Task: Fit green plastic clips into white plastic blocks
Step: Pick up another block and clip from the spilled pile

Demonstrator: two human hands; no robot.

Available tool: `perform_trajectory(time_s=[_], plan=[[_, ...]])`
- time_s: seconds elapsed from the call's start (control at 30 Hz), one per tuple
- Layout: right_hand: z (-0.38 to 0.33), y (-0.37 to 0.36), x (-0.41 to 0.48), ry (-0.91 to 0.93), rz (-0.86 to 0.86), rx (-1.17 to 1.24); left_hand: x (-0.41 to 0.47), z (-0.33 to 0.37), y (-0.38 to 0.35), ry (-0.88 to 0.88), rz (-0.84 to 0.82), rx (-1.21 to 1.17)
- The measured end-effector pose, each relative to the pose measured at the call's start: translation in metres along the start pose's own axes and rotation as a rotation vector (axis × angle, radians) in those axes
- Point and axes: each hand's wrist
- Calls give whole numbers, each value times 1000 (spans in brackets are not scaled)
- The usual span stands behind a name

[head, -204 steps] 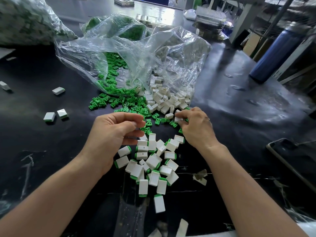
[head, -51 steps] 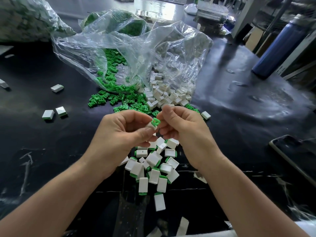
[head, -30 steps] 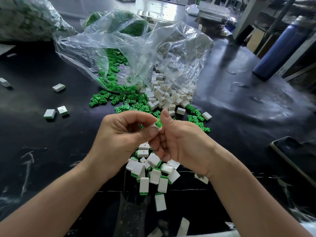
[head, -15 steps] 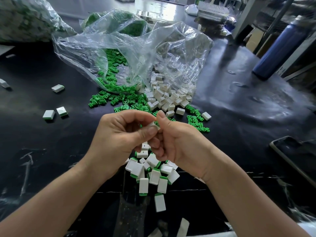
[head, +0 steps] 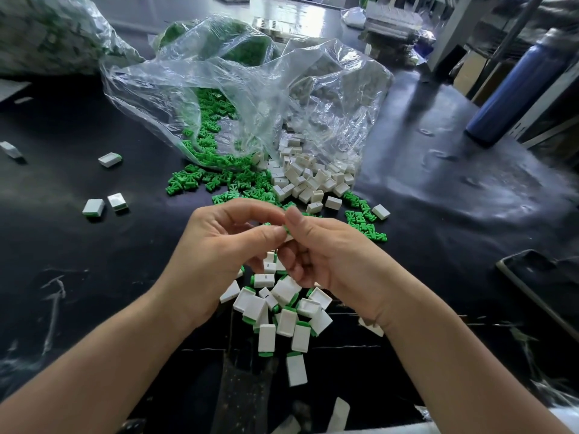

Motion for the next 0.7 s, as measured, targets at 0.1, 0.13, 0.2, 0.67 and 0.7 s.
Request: perform_trajectory(time_s=[0.1, 0.13, 0.2, 0.67, 0.7], plan=[[0, 1, 0, 22, -1, -64, 1, -1, 1, 52, -4, 16], [-1, 1, 0, 26, -1, -70, 2, -1, 1, 65, -7, 20], [-1, 0, -1, 35, 11, -67, 2, -2, 1, 71, -5, 13], [9, -16, 1, 144, 158, -131, 0, -5, -9, -68, 54, -20], [10, -16, 1, 144, 167, -136, 0, -6, -9, -67, 52, -23]])
Point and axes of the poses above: each hand's wrist, its own x-axis towards the middle knuckle, its own y-axis out of the back of the hand, z = x × y, and after that the axes turned 14 degrees about y, right-handed
